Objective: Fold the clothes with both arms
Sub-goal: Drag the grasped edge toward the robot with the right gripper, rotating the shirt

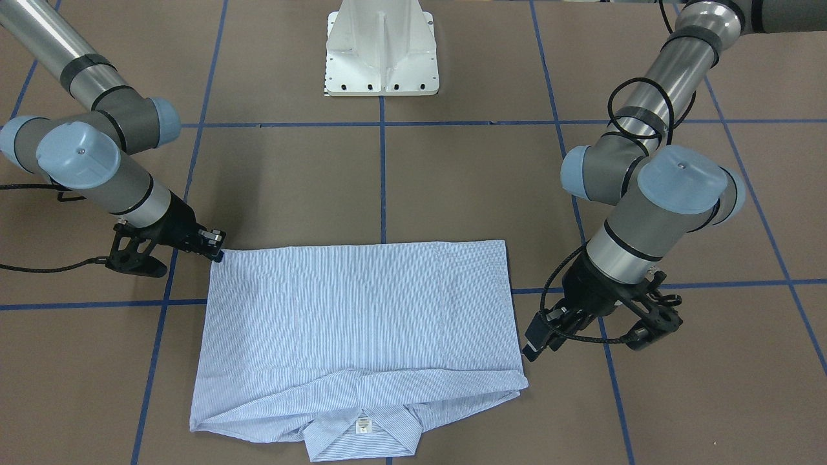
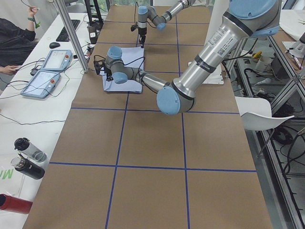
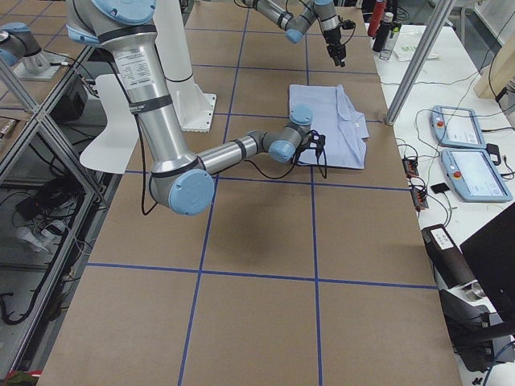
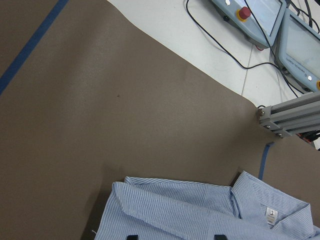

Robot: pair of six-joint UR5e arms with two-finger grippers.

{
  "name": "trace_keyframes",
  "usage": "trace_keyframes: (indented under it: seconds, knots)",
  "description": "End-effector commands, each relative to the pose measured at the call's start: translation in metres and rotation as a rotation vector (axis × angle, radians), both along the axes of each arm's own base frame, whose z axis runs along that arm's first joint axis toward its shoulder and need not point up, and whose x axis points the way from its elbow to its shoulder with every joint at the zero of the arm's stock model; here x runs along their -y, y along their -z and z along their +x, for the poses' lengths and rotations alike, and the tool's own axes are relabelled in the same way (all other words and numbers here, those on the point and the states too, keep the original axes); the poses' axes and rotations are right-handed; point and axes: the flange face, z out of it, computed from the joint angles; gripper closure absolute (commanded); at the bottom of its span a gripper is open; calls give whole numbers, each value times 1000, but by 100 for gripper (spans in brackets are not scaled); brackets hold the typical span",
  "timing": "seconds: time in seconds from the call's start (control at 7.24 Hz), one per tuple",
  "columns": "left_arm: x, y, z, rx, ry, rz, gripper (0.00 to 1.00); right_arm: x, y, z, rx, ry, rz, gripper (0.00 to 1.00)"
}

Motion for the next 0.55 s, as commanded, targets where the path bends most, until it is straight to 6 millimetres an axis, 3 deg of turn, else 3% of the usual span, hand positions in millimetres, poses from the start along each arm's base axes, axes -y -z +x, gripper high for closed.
trace_keyframes:
  seconds: [0.0, 0.41]
  knots:
    - [-11, -2, -8, -8, 0, 11, 43, -64, 5, 31, 49, 73, -3, 100]
    - [-14, 5, -9, -17, 2, 18, 43, -165, 12, 78, 134, 274, -96, 100]
